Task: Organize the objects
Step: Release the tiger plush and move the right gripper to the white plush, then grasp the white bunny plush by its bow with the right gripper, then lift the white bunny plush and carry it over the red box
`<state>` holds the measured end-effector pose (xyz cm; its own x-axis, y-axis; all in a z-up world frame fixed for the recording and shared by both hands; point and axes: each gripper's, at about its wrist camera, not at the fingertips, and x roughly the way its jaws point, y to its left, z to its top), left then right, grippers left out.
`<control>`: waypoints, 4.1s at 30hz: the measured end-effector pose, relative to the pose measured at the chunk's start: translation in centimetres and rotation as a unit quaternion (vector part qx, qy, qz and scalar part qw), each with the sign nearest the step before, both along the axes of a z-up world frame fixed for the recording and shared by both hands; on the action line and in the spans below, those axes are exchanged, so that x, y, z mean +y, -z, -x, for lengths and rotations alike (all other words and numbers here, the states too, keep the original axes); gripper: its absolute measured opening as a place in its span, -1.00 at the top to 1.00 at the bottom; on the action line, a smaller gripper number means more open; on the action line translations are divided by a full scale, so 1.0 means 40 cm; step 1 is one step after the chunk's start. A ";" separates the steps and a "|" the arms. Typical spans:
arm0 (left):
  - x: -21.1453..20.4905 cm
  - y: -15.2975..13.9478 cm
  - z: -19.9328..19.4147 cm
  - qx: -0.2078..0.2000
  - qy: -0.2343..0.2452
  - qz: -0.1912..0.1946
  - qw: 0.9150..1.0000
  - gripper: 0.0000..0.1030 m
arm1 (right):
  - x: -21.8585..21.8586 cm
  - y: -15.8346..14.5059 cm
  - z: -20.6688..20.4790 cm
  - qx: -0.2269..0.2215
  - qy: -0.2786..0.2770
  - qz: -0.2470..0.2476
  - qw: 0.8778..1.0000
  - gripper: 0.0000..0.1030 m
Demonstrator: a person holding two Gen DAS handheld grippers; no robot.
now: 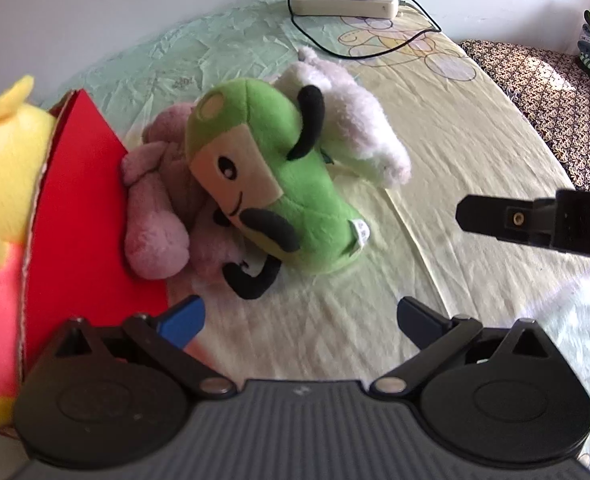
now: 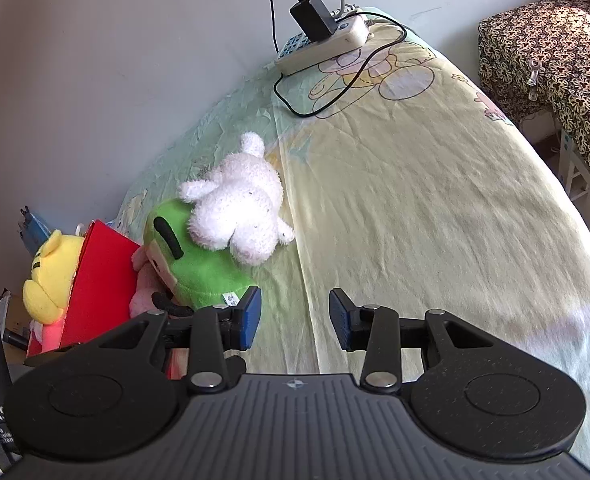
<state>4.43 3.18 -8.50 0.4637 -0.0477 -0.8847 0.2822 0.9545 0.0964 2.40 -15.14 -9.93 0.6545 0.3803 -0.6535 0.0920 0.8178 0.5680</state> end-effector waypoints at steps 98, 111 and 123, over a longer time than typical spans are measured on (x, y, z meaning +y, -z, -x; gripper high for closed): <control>-0.263 0.002 -0.049 -0.064 0.179 0.094 0.977 -0.58 | -0.149 0.003 -0.089 0.001 -0.031 -0.094 0.995 0.34; -0.229 0.003 0.048 -0.015 0.153 0.090 0.984 -0.58 | -0.093 -0.006 0.001 0.039 -0.044 -0.074 0.996 0.34; -0.152 0.048 0.104 0.020 0.105 0.084 0.991 -0.57 | 0.004 0.018 0.049 0.062 -0.095 -0.042 0.993 0.26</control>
